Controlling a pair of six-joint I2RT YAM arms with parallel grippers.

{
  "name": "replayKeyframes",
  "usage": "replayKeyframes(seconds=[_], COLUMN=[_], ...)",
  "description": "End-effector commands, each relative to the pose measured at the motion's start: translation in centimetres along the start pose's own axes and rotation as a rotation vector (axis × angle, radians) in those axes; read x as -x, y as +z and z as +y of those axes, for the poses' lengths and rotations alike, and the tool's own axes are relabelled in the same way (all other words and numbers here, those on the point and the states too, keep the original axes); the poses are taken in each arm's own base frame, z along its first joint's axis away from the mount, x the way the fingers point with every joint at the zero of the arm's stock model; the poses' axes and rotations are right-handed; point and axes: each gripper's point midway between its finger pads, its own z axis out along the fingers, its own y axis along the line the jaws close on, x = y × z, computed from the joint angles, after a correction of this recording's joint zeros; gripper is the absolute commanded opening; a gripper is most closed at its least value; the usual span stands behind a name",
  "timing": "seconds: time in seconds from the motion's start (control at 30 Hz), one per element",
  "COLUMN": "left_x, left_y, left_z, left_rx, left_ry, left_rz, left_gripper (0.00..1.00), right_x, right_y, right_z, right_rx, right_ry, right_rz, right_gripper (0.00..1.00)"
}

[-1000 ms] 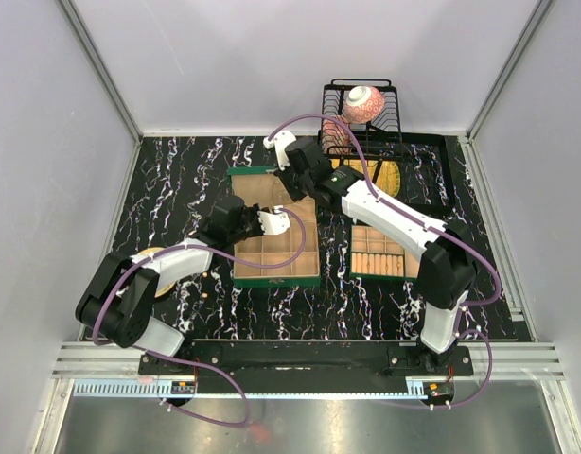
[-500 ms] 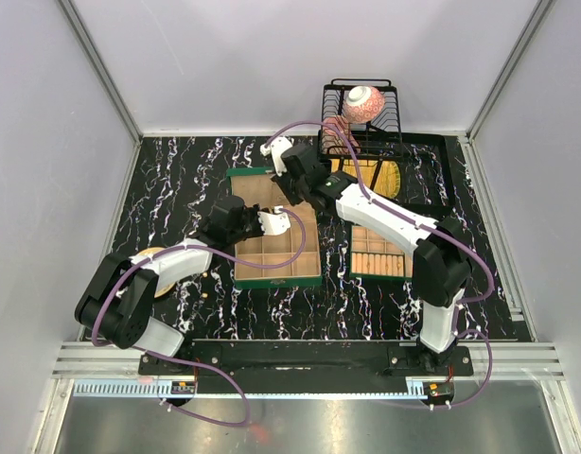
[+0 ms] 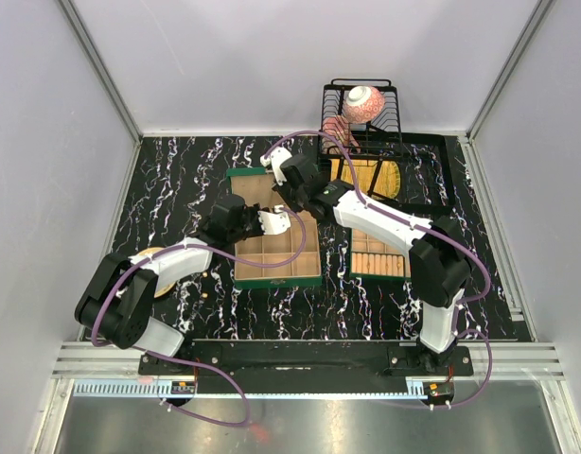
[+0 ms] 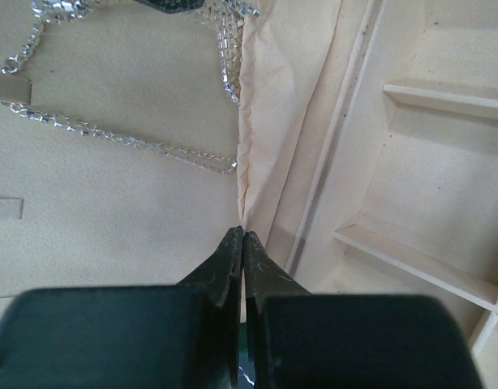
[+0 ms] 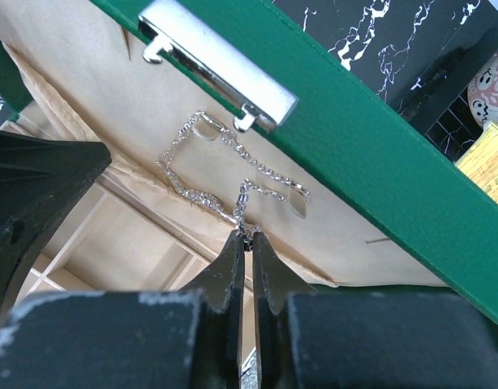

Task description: Organize the mixed jewelry

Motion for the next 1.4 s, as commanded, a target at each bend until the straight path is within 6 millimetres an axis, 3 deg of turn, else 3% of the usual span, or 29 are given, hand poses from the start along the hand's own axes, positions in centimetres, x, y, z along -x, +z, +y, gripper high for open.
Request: replayKeyframes(seconds=[0.0,0.33,0.6,0.9,1.37], left_x=[3.7,3.8,3.8,4.0,6.8], left_y=[-0.5,-0.7,-0.8,-0.9,-2.8], left_z=[2.6,2.5,2.6,3.1,6.1], left_rx=[0.053,0.052,0.058,0.071,0.148], left_ry=[0.016,0.019,0.019,0.019,-0.004], left_rz=[-0.111,-0.117,-0.118,-0.119,-0.184], left_gripper=[0.00,0.00,0.00,0.00,0.00], right_x=[1.9,2.5,2.4,2.5,1.3], right_y=[-0.5,-0.9,-0.9,-1.3,-1.4], right_z=[-0.5,-1.2,-1.2,-1.2,-1.3], right_rx=[-0.039,-0.069,-0.072,-0.069,-0.077], right_ry=[-0.003,0.002,0.006,0.003,-0.007], right_rz=[-0.071,-0.085,-0.078,-0.082,-0.061], right_gripper=[0.05,0.15,0.31,0.32,0.31])
